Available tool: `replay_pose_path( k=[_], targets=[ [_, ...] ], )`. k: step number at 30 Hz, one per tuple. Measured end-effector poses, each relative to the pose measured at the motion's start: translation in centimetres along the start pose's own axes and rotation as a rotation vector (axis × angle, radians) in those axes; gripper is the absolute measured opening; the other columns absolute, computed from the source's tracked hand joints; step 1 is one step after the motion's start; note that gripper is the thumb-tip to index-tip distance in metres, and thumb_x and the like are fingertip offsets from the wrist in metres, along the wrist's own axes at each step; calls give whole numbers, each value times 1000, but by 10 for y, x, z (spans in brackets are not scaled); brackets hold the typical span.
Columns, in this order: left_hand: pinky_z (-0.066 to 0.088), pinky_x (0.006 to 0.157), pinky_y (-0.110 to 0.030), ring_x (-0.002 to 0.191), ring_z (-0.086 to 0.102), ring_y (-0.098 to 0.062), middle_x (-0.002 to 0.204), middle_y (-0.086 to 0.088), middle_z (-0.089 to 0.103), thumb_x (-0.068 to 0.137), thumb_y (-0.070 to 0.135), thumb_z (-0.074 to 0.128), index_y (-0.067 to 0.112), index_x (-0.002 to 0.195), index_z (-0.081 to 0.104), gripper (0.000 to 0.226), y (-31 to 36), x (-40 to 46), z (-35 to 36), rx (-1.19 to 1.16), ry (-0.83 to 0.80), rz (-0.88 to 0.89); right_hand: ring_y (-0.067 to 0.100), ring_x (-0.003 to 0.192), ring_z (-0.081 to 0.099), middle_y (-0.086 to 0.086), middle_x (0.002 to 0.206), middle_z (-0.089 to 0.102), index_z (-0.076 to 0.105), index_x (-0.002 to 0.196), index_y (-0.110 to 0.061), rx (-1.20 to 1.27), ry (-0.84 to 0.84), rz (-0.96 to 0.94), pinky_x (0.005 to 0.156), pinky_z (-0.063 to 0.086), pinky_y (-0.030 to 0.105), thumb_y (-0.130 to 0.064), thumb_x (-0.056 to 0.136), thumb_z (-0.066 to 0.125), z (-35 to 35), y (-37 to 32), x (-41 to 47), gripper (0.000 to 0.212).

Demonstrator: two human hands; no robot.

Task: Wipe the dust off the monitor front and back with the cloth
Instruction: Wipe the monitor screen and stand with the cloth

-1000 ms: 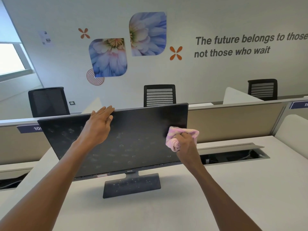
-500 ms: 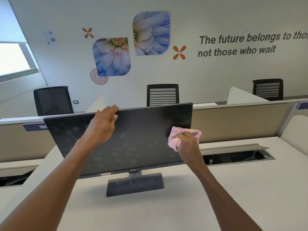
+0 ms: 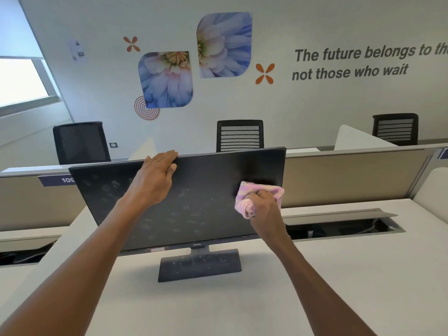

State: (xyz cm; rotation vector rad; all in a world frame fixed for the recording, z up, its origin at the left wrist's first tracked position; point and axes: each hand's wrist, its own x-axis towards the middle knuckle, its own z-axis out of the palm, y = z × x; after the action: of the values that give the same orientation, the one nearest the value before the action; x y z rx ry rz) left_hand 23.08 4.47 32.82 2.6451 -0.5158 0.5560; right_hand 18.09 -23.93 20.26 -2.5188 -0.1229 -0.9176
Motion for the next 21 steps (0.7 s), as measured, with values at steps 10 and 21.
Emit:
replay_pose_path(
  k=[10, 21],
  targets=[
    [11, 123, -41, 144, 31, -19, 155, 0, 39, 106, 26, 33, 20, 150, 37, 44, 1, -3, -4, 3, -14, 0, 21, 91, 65, 6, 104, 69, 71, 108, -11, 60, -78, -106, 77, 60, 36, -19, 69, 88, 25, -40, -10, 43],
    [9, 123, -38, 147, 25, -16, 158, 1, 33, 107, 29, 30, 19, 153, 32, 47, -2, -1, -1, 35, -23, 11, 22, 93, 62, 7, 103, 67, 70, 111, -12, 63, -73, -185, 77, 57, 33, -11, 71, 84, 32, -75, 4, 42]
  ],
)
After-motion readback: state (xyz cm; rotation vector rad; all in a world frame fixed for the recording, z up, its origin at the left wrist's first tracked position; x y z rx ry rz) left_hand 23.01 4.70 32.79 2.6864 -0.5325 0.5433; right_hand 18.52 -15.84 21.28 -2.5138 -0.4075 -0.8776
